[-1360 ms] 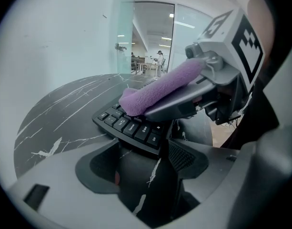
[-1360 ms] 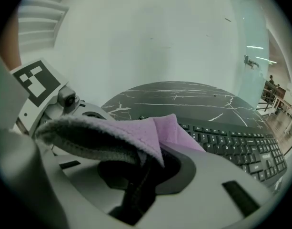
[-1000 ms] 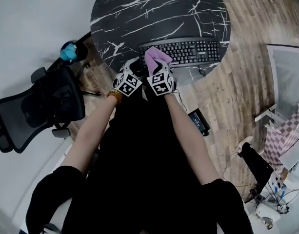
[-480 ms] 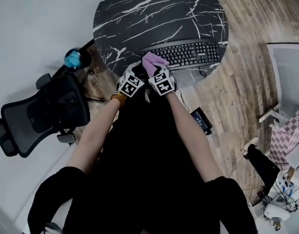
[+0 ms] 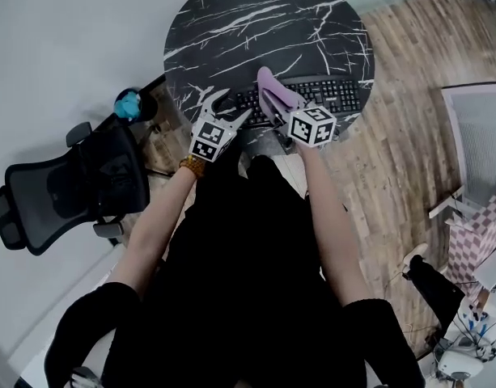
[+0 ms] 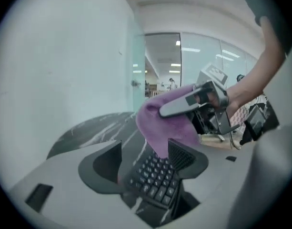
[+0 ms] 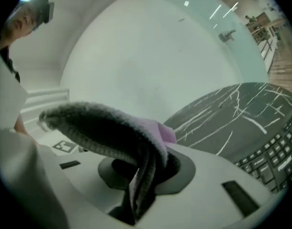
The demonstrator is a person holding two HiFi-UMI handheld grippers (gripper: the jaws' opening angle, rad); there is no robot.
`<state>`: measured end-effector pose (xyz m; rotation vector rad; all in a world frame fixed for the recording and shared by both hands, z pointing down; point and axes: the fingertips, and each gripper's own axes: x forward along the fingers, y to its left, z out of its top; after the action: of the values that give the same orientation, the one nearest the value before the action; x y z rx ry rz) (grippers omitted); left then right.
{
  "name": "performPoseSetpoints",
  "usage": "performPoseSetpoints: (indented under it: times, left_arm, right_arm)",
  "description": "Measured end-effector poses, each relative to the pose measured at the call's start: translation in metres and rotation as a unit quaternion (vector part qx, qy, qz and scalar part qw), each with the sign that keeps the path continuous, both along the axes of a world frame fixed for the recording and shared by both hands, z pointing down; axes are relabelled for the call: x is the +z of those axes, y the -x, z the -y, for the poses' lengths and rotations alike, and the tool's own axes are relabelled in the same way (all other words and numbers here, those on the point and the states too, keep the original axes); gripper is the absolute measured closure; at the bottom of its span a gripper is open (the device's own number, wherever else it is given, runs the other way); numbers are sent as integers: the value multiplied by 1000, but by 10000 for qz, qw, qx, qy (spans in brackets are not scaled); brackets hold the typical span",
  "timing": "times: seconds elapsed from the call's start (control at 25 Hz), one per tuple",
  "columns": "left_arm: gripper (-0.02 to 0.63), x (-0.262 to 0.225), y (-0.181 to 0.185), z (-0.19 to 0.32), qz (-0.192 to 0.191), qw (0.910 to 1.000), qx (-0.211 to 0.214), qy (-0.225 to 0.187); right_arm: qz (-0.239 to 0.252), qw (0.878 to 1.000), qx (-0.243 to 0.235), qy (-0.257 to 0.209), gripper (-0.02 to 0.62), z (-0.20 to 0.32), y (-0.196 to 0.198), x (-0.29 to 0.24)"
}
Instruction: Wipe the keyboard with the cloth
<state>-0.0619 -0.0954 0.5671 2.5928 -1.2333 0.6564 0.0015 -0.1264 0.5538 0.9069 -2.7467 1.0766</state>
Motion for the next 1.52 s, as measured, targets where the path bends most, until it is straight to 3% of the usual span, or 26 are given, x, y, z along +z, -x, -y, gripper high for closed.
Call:
performPoseSetpoints:
  times: [0.16,0.36,0.44,0.52,0.6,0.76,1.0,1.24,1.52]
  left_arm:
    - [298,-109,-20,23,-450,9901,-162,-1317]
    - [400,-218,-27,24,-700,9661,-559,-2421]
    - [452,-251,-27,17,-770,9557,-588,-2780]
    - [565,-281,-28,4,-829,9446,-533,-3130]
    - [575,-303,-31,-12,-848,9376,-415,-3346]
    - [575,-322,-34,-46,-789,9348,-324,-3449]
    - [575,-311,-27,-113,-927,9388,-430,-3289]
    - [577,-279,-19,-176,-1136,9510,-693,-2791]
    - [578,-258,-27,-230,-1173,9560,-608,-2619]
  right_arm:
    - [667,9931,724,-639,512,23,-60,-85]
    - [500,9740,1224,-1838,512,22,-104,-183]
    - [369,9626,1379,-2303,512,12,-114,-218]
    - [205,9502,1583,-2677,508,-3,-126,-246]
    - [10,9379,1782,-2978,508,-24,-135,-266]
    - [-461,9147,2147,-3392,507,-73,-136,-287]
    - [-884,8921,2828,-3412,507,-157,-121,-290]
    - [-1592,8904,2704,-3296,508,-234,-98,-264]
    - [-2056,8906,2844,-2893,512,-285,-97,-228]
